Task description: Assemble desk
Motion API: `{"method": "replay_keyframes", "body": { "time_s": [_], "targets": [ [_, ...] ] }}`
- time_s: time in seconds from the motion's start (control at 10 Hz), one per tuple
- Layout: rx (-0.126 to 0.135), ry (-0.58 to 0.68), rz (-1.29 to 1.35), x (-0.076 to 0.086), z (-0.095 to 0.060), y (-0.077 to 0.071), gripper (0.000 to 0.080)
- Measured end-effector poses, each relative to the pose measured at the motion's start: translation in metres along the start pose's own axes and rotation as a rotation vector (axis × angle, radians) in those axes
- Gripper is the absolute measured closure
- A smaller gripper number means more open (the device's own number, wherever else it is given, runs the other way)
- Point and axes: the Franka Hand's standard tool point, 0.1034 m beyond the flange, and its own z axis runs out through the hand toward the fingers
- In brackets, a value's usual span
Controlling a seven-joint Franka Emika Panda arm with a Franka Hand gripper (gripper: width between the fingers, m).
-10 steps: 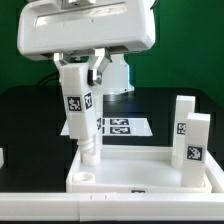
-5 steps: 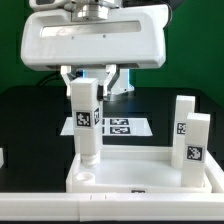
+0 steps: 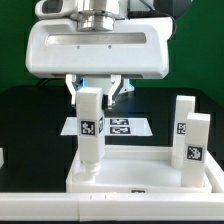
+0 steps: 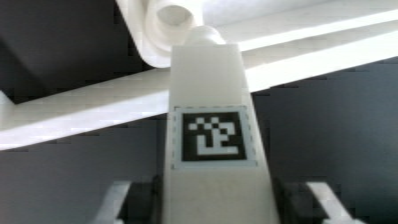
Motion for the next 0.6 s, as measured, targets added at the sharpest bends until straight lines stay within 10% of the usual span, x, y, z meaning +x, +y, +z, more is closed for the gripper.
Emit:
{"method": "replay_keyframes", "body": {
  "time_s": [0.6],
  "targets": [
    [-0.022,-0.006,-0.025,-0.019,0.012,0.012,0.0515]
  ]
}}
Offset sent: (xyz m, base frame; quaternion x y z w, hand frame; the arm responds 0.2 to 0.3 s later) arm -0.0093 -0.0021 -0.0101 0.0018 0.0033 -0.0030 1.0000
